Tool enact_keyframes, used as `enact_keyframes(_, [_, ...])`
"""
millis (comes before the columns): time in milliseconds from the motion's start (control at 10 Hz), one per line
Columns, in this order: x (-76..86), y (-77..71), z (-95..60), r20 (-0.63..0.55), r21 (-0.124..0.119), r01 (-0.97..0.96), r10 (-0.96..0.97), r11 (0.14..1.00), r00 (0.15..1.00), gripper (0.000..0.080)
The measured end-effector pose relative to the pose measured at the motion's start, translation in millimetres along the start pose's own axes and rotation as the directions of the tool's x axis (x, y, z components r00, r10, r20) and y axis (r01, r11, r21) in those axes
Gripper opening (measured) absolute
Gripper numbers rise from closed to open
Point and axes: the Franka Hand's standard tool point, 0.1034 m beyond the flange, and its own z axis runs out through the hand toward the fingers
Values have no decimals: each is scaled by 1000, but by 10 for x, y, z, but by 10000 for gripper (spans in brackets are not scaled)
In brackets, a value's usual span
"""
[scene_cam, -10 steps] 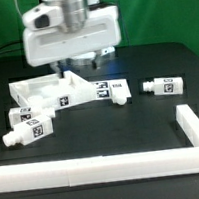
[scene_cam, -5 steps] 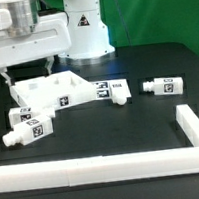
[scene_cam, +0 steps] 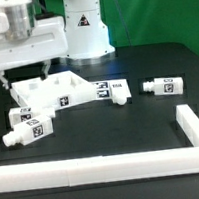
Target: Assemble one leg
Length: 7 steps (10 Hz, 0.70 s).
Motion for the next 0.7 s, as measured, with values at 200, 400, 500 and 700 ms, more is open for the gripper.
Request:
enact_keyframes(200, [-138, 157, 244, 37, 4, -6, 6, 1000, 999, 648])
enact_keyframes(400, [-212, 115, 313, 51, 14, -16, 16, 1000, 999, 648])
enact_keyframes(500, [-207, 120, 311, 50, 13, -14, 14, 1000, 999, 648])
enact_keyframes(700, [-208, 119, 312, 51, 14, -14, 14, 1000, 999, 392])
